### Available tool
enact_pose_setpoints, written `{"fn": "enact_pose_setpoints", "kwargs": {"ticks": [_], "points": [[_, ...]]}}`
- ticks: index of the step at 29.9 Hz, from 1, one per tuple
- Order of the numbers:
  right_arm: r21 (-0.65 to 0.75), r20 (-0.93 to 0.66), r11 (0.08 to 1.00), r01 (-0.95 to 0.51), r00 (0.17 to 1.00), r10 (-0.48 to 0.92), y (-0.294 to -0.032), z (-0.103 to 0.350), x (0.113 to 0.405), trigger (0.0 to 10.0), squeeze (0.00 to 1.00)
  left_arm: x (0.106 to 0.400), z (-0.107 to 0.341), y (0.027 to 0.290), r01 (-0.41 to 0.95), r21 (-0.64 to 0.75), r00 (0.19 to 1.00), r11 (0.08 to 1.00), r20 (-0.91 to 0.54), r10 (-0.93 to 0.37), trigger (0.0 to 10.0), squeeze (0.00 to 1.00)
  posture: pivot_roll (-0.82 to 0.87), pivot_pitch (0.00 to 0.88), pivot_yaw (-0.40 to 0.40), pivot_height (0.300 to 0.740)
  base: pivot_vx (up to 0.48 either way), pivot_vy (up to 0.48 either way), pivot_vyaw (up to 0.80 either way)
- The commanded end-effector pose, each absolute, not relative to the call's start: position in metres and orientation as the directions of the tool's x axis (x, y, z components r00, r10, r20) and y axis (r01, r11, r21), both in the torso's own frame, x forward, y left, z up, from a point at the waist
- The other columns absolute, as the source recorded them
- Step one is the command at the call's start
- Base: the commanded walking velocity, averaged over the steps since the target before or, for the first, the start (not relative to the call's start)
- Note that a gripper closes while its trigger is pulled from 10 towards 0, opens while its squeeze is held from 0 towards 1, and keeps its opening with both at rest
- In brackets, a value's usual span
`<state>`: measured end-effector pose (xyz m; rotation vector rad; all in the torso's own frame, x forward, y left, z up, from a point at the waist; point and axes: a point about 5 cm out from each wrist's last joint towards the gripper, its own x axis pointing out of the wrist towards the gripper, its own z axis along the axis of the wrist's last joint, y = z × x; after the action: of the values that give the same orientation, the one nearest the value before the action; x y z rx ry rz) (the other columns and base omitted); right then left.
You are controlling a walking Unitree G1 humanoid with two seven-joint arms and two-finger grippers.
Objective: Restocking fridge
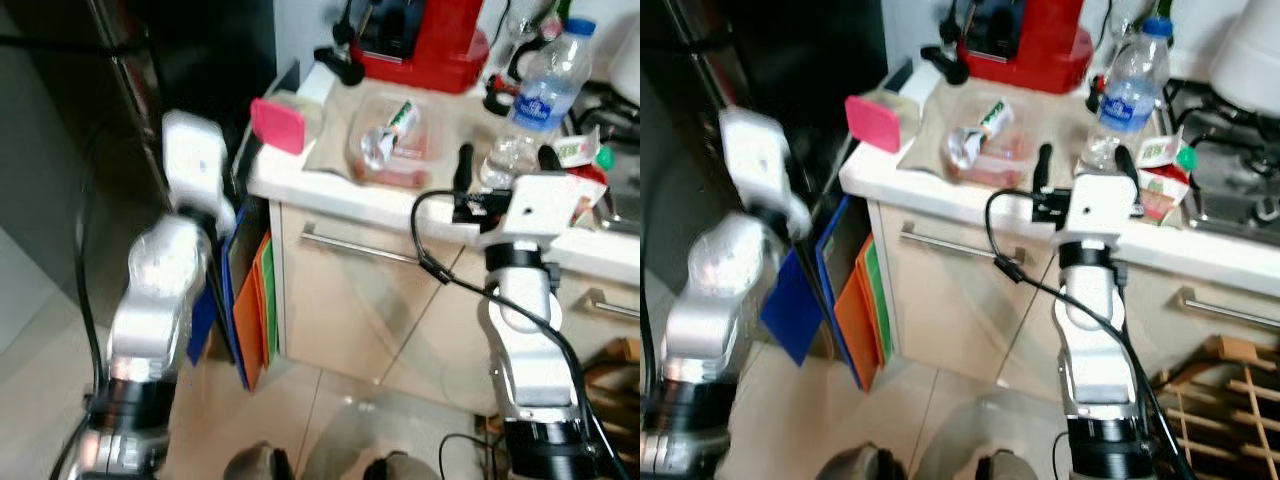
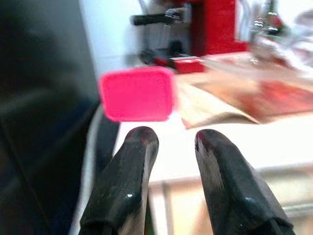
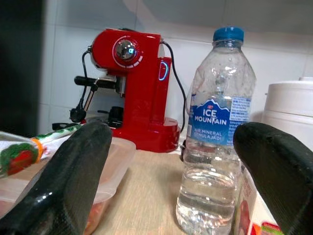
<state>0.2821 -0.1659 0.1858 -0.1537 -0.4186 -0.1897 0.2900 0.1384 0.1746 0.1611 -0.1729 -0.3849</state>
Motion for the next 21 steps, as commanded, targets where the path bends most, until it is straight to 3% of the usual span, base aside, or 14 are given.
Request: {"fn": "enact_pose_setpoints", "kwargs": {"ticks": [1,9,14,21], "points": [[-0.111,0.423,0.962,0.248,0.888,-0.180,-0.171,0.188,0.279,10.0,0.00,0.287,0.186,0.130,0.390,0.210,0.884,0.897,0.188,-0.428,10.0,0.00,0.02,0.007,-0.012,0.703,0.000,0.000,0.00],[-0.065,0.494,0.954,0.291,0.841,-0.223,-0.168,0.213,0.303,10.0,0.00,0.301,0.186,0.114,0.370,0.231,0.887,0.900,0.201,-0.416,10.0,0.00,0.03,0.000,0.012,0.703,0.000,0.000,0.00],[-0.034,0.511,0.931,0.364,0.807,-0.297,-0.185,0.227,0.325,10.0,0.00,0.306,0.165,0.104,0.423,0.247,0.878,0.872,0.125,-0.462,10.0,0.00,0.00,0.000,0.032,0.703,0.000,0.000,0.00],[0.011,0.491,0.927,0.376,0.805,-0.332,-0.198,0.241,0.347,10.0,0.00,0.310,0.165,0.099,0.435,0.251,0.870,0.865,0.132,-0.476,10.0,0.00,-0.01,0.000,0.033,0.703,0.000,0.000,0.00]]}}
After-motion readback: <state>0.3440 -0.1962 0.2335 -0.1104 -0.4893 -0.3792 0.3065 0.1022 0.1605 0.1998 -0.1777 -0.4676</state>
